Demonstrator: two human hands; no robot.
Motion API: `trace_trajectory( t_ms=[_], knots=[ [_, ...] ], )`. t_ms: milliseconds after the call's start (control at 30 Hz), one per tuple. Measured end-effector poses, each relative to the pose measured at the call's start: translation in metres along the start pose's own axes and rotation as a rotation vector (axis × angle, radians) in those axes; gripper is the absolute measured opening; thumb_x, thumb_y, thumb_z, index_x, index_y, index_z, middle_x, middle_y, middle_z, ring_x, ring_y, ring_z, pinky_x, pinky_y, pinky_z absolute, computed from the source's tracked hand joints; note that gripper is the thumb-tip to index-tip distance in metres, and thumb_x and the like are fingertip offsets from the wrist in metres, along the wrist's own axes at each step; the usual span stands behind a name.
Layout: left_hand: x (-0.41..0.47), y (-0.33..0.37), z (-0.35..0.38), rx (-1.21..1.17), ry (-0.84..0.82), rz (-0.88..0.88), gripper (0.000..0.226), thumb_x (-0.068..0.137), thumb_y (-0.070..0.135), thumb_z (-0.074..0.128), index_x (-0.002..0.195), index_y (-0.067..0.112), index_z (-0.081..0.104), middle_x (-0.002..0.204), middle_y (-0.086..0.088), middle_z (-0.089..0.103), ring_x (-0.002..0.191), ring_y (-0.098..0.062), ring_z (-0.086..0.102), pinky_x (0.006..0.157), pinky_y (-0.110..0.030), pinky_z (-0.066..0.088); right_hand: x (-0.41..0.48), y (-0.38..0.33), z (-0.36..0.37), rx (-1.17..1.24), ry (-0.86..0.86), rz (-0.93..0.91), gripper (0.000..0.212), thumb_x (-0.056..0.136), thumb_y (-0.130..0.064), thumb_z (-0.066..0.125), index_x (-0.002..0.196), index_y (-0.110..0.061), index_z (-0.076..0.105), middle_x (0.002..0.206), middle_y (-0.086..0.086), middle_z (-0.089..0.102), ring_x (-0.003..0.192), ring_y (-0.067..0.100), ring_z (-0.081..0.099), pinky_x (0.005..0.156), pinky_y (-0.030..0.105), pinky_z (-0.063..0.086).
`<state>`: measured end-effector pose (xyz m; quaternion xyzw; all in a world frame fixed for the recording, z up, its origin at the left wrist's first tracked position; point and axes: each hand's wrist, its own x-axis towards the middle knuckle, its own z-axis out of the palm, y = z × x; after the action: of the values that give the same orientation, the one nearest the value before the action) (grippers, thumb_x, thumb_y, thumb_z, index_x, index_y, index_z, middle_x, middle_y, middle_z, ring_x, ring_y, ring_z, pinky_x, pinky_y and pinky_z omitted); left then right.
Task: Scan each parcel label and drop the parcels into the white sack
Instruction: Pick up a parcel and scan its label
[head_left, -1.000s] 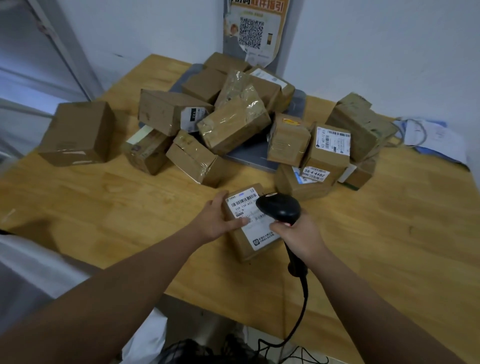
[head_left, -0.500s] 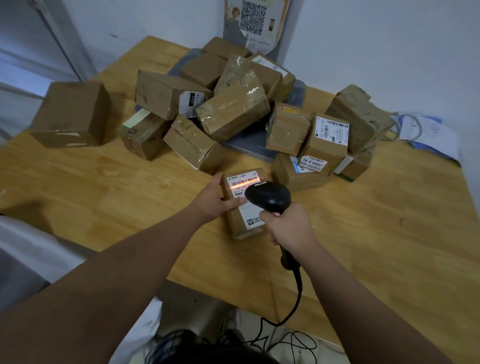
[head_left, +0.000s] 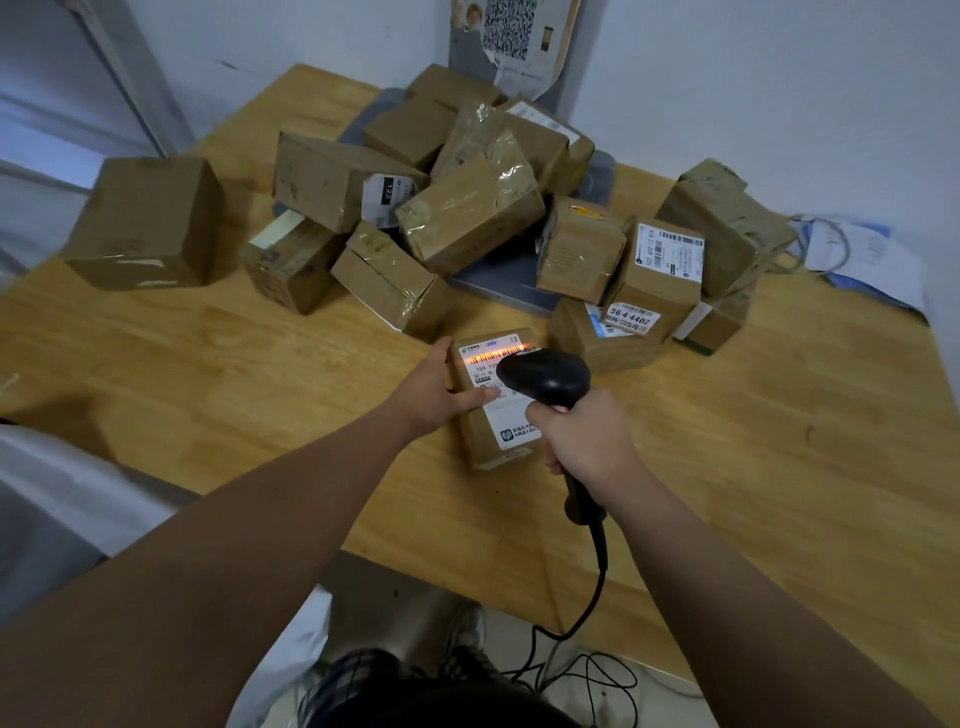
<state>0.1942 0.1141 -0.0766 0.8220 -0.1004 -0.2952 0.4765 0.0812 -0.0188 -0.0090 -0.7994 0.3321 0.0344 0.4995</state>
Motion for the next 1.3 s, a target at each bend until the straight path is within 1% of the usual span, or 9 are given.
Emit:
trace_trajectory(
  t_ms=[167,533,733,867,967,1067,1167,1200,1300],
  knots=[
    [0.0,0.002,-0.001,0.004,-0.002,-0.002,0.097,0.083,0.027,0.074,0.154,0.014,0.009,0.151,-0.005,0.04,0.135,-0.023,0.042,0.103,-0.033,0.038,0.0,0.0,0.0,0.013,-0.01,0.013,0.009,0.084,-0.012,0.064,0.076,-0.008,0.062,0.052,0.003,0.056,0.043,0.016,0.054,0.047,0.027,0.048],
    [-0.002,0.002,-0.001,0.009,-0.008,-0.01,0.1,0.081,0.03,0.076,0.154,0.017,0.009,0.153,-0.005,0.036,0.136,-0.025,0.04,0.11,-0.043,0.037,0.003,0.001,0.002,0.018,-0.014,0.037,0.014,0.084,-0.018,0.065,0.092,-0.006,0.066,0.061,0.005,0.06,0.049,0.016,0.058,0.051,0.028,0.048],
    [-0.003,0.003,0.0,-0.028,-0.003,-0.009,0.097,0.083,0.026,0.074,0.154,0.016,0.008,0.153,-0.005,0.035,0.137,-0.022,0.038,0.103,-0.032,0.038,0.0,0.004,-0.004,0.025,-0.008,0.012,0.007,0.084,-0.017,0.064,0.085,-0.01,0.065,0.057,0.004,0.059,0.045,0.015,0.057,0.048,0.027,0.047],
    [-0.004,0.003,0.002,-0.119,-0.004,-0.055,0.102,0.083,0.026,0.075,0.155,0.02,0.002,0.155,-0.008,0.03,0.141,-0.024,0.03,0.106,-0.037,0.035,0.005,0.012,-0.009,0.054,0.038,0.008,0.009,0.082,-0.016,0.066,0.078,-0.008,0.066,0.057,0.004,0.061,0.049,0.015,0.059,0.056,0.033,0.053],
    [-0.006,0.004,0.004,-0.253,-0.056,-0.155,0.102,0.084,0.027,0.074,0.154,0.031,-0.001,0.147,-0.01,0.042,0.127,-0.027,0.043,0.097,-0.044,0.042,0.011,0.015,-0.011,0.052,0.029,0.006,0.008,0.082,-0.018,0.069,0.085,-0.011,0.067,0.075,0.003,0.069,0.062,0.007,0.06,0.047,0.016,0.043],
    [-0.008,0.005,0.009,-0.292,-0.091,-0.182,0.099,0.083,0.028,0.075,0.149,0.039,0.003,0.132,-0.006,0.054,0.108,-0.021,0.051,0.089,-0.046,0.046,0.01,0.019,-0.007,0.198,-0.03,0.072,0.002,0.084,-0.015,0.069,0.084,-0.016,0.068,0.077,-0.004,0.07,0.066,0.002,0.063,0.048,0.011,0.042],
    [-0.009,0.009,0.015,-0.37,-0.096,-0.135,0.109,0.081,0.023,0.076,0.15,0.039,-0.006,0.106,0.014,0.053,0.094,-0.01,0.051,0.078,-0.034,0.044,0.008,0.025,-0.003,0.378,-0.017,0.092,0.006,0.083,-0.01,0.07,0.084,-0.015,0.068,0.078,-0.001,0.071,0.076,0.012,0.068,0.06,0.02,0.046],
    [-0.009,0.011,0.015,-0.393,-0.099,-0.101,0.111,0.08,0.02,0.077,0.15,0.04,-0.007,0.105,0.017,0.05,0.093,-0.008,0.051,0.074,-0.031,0.044,0.006,0.025,-0.003,0.428,-0.015,0.093,0.006,0.083,-0.008,0.069,0.084,-0.014,0.068,0.077,0.0,0.071,0.077,0.014,0.068,0.063,0.023,0.047],
    [-0.008,0.015,0.009,-0.407,-0.076,-0.022,0.117,0.065,0.026,0.086,0.144,0.055,0.005,0.136,0.005,0.041,0.118,-0.021,0.05,0.082,-0.04,0.053,0.006,0.026,-0.008,0.585,0.003,0.091,0.01,0.083,-0.003,0.069,0.081,-0.013,0.069,0.074,0.003,0.07,0.078,0.02,0.067,0.077,0.034,0.051]
  ],
)
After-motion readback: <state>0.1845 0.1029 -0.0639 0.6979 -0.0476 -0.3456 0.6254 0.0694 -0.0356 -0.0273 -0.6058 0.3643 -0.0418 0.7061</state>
